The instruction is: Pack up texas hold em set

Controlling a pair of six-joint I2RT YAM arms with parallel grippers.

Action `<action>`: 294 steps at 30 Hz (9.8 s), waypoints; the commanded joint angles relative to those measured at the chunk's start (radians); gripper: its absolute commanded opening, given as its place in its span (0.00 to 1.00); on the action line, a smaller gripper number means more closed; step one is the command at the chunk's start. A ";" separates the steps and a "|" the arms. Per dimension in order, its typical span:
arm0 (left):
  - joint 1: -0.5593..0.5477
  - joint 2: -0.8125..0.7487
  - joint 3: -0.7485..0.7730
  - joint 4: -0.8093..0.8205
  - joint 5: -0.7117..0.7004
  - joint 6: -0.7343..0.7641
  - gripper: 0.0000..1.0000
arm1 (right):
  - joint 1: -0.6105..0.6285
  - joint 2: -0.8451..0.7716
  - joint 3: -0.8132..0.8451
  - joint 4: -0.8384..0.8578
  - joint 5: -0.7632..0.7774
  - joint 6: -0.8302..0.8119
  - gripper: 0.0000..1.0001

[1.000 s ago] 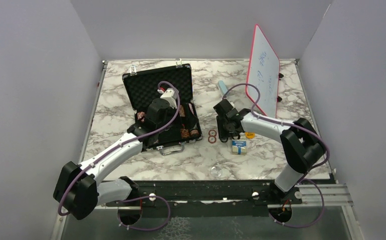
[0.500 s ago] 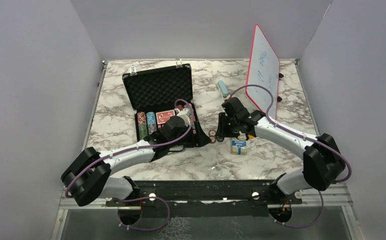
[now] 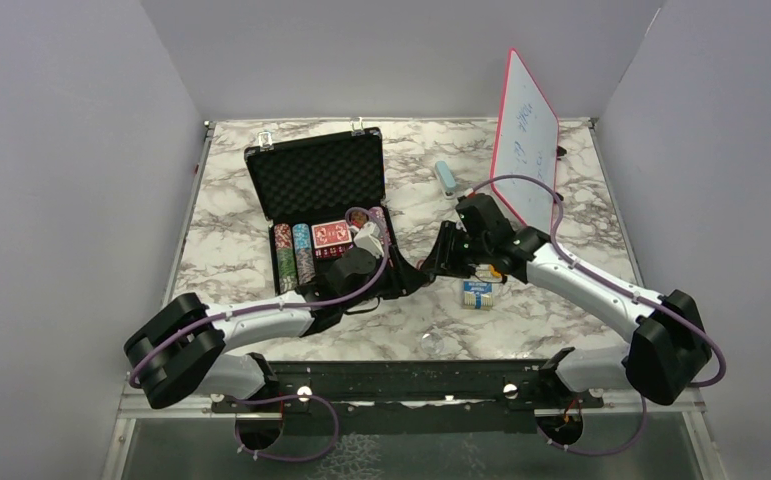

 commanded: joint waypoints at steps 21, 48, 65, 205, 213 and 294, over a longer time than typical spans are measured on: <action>0.042 -0.139 0.008 -0.086 -0.213 0.459 0.00 | -0.006 0.002 0.123 0.016 0.033 -0.099 0.64; 0.310 -0.041 0.181 -0.302 0.149 1.040 0.00 | 0.002 0.489 0.234 0.296 -0.228 -0.132 0.41; 0.331 -0.010 0.223 -0.390 0.368 1.145 0.00 | 0.008 0.495 0.130 0.290 -0.222 -0.157 0.26; 0.139 -0.086 -0.039 -0.103 0.165 0.116 0.51 | 0.125 0.118 0.070 0.028 0.087 0.037 0.37; 0.120 -0.067 -0.091 0.073 0.153 0.069 0.50 | 0.126 0.033 0.040 0.051 0.040 0.152 0.37; 0.269 0.182 0.391 -0.642 0.288 1.345 0.36 | 0.124 0.047 -0.030 0.026 0.355 -0.080 0.64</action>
